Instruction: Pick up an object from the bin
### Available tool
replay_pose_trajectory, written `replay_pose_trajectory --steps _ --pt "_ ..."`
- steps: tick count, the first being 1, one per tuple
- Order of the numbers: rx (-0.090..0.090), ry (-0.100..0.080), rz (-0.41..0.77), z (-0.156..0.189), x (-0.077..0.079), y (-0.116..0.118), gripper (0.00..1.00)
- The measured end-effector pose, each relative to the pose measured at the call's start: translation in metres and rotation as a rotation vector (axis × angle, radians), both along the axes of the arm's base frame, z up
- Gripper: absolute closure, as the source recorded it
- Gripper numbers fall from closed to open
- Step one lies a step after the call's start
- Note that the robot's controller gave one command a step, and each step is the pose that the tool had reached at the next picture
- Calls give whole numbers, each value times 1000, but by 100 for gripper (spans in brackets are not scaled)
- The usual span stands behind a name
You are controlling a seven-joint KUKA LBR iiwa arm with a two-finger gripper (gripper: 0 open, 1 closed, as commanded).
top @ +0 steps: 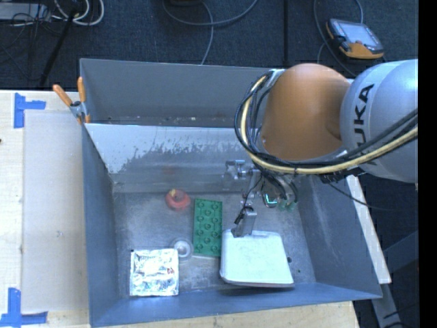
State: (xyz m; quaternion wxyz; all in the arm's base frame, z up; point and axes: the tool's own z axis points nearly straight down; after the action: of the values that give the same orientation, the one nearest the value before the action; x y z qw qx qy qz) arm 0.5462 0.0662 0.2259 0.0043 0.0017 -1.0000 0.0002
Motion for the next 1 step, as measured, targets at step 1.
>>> replay_pose_trajectory --steps 1 --pt "4 -3 433 -89 -12 38 0"
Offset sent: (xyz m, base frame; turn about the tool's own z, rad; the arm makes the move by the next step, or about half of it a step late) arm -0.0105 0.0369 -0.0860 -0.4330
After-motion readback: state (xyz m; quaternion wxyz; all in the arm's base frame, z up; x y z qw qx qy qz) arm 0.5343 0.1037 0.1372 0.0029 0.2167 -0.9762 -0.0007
